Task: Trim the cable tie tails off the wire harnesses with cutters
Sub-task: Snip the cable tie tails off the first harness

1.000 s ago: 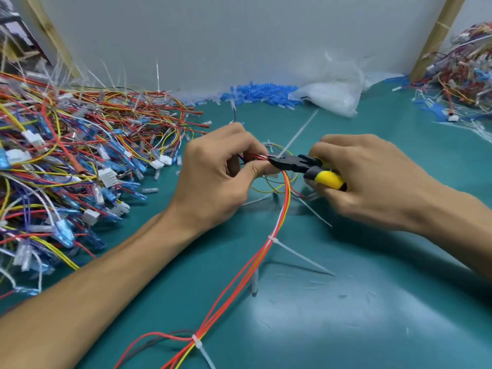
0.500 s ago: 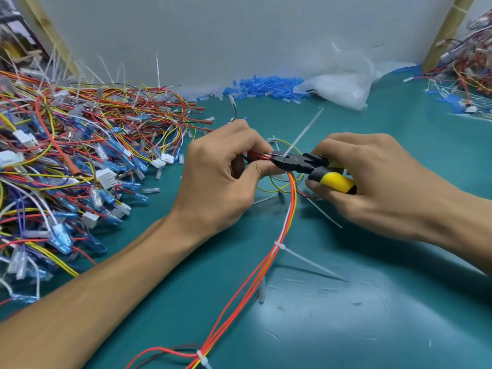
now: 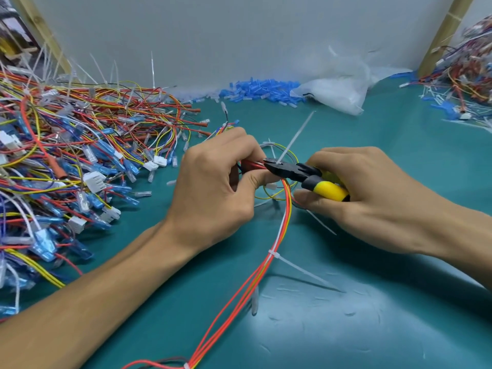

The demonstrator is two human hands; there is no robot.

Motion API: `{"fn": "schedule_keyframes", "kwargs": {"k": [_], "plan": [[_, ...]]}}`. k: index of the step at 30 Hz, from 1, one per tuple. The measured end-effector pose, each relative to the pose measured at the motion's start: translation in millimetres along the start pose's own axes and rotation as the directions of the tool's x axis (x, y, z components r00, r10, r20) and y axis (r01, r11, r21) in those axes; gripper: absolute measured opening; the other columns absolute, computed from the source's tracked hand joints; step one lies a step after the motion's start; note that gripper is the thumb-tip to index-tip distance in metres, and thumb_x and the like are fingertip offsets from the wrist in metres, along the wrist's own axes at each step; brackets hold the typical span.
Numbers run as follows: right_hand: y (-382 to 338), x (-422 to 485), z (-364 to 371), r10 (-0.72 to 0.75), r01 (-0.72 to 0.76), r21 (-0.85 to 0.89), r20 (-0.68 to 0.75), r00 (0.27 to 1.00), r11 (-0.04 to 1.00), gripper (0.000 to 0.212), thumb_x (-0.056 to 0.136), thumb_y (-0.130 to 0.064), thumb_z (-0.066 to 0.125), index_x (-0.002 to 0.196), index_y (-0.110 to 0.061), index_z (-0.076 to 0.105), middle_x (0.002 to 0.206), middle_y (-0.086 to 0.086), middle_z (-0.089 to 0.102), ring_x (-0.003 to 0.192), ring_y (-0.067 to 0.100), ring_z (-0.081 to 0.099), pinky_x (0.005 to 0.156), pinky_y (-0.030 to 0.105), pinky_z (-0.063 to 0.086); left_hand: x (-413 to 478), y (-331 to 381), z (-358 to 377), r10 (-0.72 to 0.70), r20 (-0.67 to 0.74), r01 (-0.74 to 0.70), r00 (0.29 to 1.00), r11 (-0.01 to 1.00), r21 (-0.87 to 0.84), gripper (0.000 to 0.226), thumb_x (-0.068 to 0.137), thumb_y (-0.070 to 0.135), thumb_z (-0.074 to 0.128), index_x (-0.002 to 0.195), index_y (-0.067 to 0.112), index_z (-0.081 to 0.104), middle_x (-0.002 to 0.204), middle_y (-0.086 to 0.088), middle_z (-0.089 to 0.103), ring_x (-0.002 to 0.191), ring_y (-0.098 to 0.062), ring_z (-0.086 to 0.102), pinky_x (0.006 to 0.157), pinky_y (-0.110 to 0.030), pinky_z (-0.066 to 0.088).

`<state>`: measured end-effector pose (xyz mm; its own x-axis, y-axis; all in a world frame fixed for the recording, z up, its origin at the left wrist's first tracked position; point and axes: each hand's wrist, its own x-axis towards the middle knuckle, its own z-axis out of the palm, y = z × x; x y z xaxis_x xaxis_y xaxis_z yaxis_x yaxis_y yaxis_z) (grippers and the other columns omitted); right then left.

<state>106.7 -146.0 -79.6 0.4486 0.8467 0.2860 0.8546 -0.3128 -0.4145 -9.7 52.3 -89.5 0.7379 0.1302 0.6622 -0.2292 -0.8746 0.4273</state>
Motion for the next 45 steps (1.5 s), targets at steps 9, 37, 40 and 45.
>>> {"fn": "schedule_keyframes", "kwargs": {"k": [9,37,40,45], "plan": [[1,0,-4,-0.017,0.013,0.073,0.052,0.998,0.997,0.04,0.095,-0.057,0.062,0.079,-0.02,0.058,0.074,-0.004,0.054,0.072,0.018,0.05,0.064,0.031,0.04,-1,0,-1,-0.002,0.042,0.006,0.999,0.995,-0.102,0.023,0.085,0.017,0.078,0.074,0.003,0.064,0.07,-0.005,0.052,0.061,-0.031,0.048,0.054,-0.044,0.04],[-8,-5,-17,-0.021,0.025,-0.264,0.019,1.0,0.964,0.032,0.09,-0.034,0.065,0.067,-0.02,0.048,0.053,0.005,0.044,0.058,0.035,0.043,0.052,0.046,0.043,-3,6,-1,0.007,-0.005,-0.007,1.0,0.994,-0.111,0.02,0.085,0.018,0.079,0.077,0.004,0.068,0.071,-0.003,0.055,0.061,-0.027,0.05,0.054,-0.042,0.041],[-5,-4,-19,-0.02,0.026,-0.258,0.026,0.999,0.966,0.032,0.092,-0.035,0.063,0.066,-0.02,0.049,0.051,0.007,0.042,0.055,0.032,0.042,0.05,0.043,0.041,-2,4,0,0.011,-0.006,-0.011,1.0,0.994,-0.111,0.018,0.085,0.018,0.08,0.076,0.007,0.069,0.07,-0.001,0.055,0.061,-0.026,0.05,0.053,-0.042,0.041],[-1,-2,-17,-0.014,0.018,-0.224,0.02,1.0,0.974,0.033,0.094,-0.037,0.064,0.069,-0.025,0.046,0.056,0.002,0.048,0.06,0.028,0.047,0.054,0.047,0.045,-4,4,1,-0.013,-0.012,0.011,1.0,0.984,-0.175,0.016,0.086,0.016,0.08,0.098,0.014,0.069,0.076,0.004,0.06,0.059,-0.028,0.054,0.052,-0.039,0.044]]}}
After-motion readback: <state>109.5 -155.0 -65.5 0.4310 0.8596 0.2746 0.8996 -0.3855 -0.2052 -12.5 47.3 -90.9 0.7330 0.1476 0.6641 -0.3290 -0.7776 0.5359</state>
